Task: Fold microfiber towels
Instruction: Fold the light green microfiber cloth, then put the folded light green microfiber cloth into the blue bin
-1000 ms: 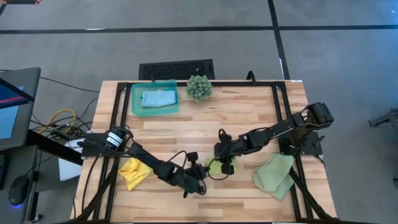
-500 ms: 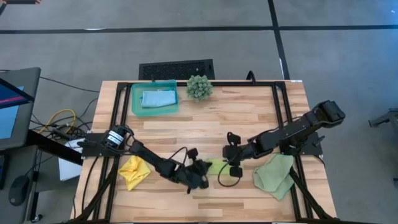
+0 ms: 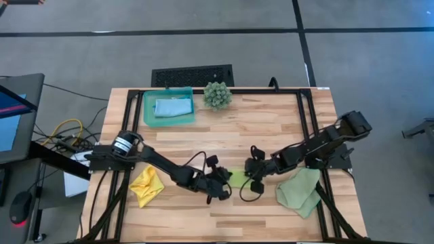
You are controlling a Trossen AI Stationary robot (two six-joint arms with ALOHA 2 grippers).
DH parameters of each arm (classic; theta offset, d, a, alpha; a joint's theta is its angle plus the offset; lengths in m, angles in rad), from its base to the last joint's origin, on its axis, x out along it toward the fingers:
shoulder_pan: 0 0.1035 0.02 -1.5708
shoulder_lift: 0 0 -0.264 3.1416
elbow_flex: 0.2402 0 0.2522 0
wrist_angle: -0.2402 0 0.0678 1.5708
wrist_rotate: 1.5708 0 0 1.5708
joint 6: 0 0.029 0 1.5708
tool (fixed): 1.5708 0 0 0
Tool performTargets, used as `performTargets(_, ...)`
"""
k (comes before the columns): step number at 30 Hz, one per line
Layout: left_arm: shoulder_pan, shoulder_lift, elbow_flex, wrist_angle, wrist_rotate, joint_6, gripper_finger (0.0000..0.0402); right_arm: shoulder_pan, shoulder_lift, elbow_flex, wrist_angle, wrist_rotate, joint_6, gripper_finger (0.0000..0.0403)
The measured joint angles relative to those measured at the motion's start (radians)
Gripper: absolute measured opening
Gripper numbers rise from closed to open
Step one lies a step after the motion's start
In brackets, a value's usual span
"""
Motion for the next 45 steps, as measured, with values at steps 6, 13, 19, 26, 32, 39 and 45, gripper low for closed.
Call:
performTargets(6, -0.018, -0.073, 0.044, -0.045, 0.003, 0.180, 0.0000, 0.012, -0.108, 0.002, -0.038, -0.004, -0.011, 0.0059)
performTargets(13, 0.016, -0.079, 0.089, -0.052, 0.200, 0.248, 0.0073, 0.012, -0.188, -0.003, -0.139, -0.002, -0.010, 0.0082)
performTargets(19, 0.149, -0.079, 0.088, -0.115, 0.433, 0.118, 0.0199, 0.085, -0.299, -0.114, -0.109, 0.076, 0.057, 0.0110)
performTargets(26, 0.284, -0.024, 0.088, -0.122, 0.694, 0.174, 0.0282, 0.276, -0.381, -0.277, 0.171, 0.193, 0.170, 0.0112)
performTargets(32, 0.307, 0.030, 0.092, -0.111, 0.738, 0.225, 0.0274, 0.417, -0.324, -0.301, 0.369, 0.302, 0.134, 0.0112)
performTargets(39, 0.299, 0.091, 0.100, -0.055, 0.762, 0.188, 0.0238, 0.440, -0.297, -0.298, 0.379, 0.321, 0.068, 0.0111)
performTargets(45, 0.278, 0.108, 0.103, -0.078, 0.694, 0.191, 0.0181, 0.424, -0.320, -0.298, 0.369, 0.309, 0.074, 0.0111)
